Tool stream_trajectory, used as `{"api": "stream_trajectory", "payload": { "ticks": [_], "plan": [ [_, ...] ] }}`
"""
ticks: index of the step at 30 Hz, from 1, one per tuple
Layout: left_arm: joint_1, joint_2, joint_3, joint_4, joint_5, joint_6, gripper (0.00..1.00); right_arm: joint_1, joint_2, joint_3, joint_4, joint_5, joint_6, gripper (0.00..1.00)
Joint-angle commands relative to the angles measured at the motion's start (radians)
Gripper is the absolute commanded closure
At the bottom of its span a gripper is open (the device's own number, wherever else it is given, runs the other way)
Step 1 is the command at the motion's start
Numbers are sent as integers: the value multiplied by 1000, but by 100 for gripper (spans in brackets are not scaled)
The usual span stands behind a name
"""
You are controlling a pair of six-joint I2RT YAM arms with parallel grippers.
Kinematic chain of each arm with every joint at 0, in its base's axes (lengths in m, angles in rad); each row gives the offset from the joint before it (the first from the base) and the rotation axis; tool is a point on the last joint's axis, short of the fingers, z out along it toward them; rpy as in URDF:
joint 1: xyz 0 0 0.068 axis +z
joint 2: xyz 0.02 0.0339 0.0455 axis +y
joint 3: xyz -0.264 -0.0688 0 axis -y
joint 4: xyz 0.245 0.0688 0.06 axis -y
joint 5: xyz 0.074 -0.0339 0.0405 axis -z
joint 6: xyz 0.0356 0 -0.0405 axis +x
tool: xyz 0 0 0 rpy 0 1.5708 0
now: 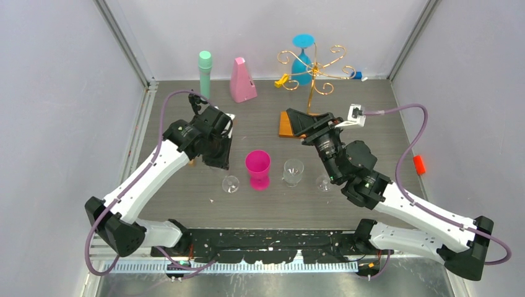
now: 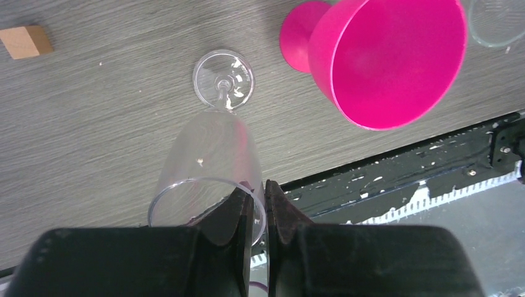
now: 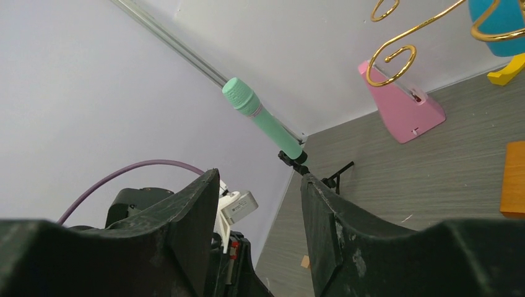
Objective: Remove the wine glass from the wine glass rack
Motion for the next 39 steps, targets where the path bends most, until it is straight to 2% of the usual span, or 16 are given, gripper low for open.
{"api": "stream_trajectory", "payload": {
  "ticks": [1, 3, 8, 16, 20, 24, 27, 31, 36, 39],
  "plan": [
    [-20, 30, 48, 5, -55, 29, 99, 5, -33, -13, 32, 53, 1, 44],
    [-27, 46, 56, -1, -69, 30, 95, 5, -36, -18, 29, 53, 5, 44],
    [-46, 58, 109, -32, -125, 33, 76, 5, -46, -28, 16, 70, 25, 43],
    [-47, 6, 205, -51, -118, 84, 55, 5, -55, -11, -4, 76, 14, 40],
    [-47, -75, 216, 17, -130, 144, 46, 5, -48, 42, -81, 80, -7, 37],
    [-47, -170, 190, 146, -148, 180, 32, 4, -18, 113, -164, 75, -29, 35],
    [-46, -234, 137, 265, -156, 197, 17, 3, 15, 189, -238, 64, -63, 34],
    [-47, -301, 72, 373, -206, 235, 3, 3, 89, 345, -394, 32, -136, 32],
    [-46, -367, 2, 450, -331, 289, 0, -1, 230, 566, -549, 15, -252, 31],
    [-47, -418, -63, 514, -369, 318, 0, -41, 322, 707, -683, -50, -308, 31]
  ]
}}
